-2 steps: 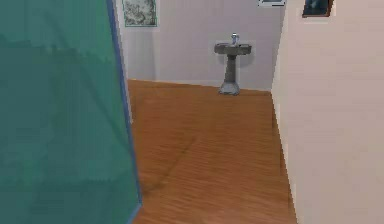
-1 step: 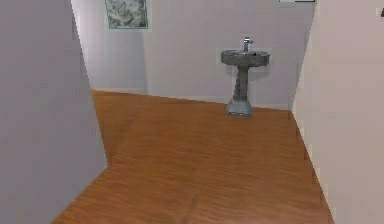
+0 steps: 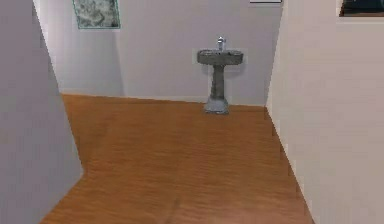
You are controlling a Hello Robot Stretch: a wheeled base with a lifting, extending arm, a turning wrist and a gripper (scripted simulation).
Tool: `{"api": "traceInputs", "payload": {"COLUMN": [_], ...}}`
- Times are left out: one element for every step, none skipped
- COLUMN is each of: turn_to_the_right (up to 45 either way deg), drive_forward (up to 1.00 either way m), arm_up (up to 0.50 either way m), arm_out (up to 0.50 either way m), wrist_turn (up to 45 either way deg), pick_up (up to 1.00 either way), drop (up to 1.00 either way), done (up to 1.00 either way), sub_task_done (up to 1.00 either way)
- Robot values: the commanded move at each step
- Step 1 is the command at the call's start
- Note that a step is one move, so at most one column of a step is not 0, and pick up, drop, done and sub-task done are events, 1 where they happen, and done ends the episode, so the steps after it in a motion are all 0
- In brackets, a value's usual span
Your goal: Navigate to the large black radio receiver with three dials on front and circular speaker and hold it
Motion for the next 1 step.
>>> {"api": "traceInputs", "payload": {"turn_to_the_right": [0.0], "drive_forward": [0.35], "arm_up": [0.00], "arm_out": [0.00], "wrist_turn": [0.0], "pick_up": [0.00], "drop": [0.00], "done": [0.00], "sub_task_done": [0.00]}}
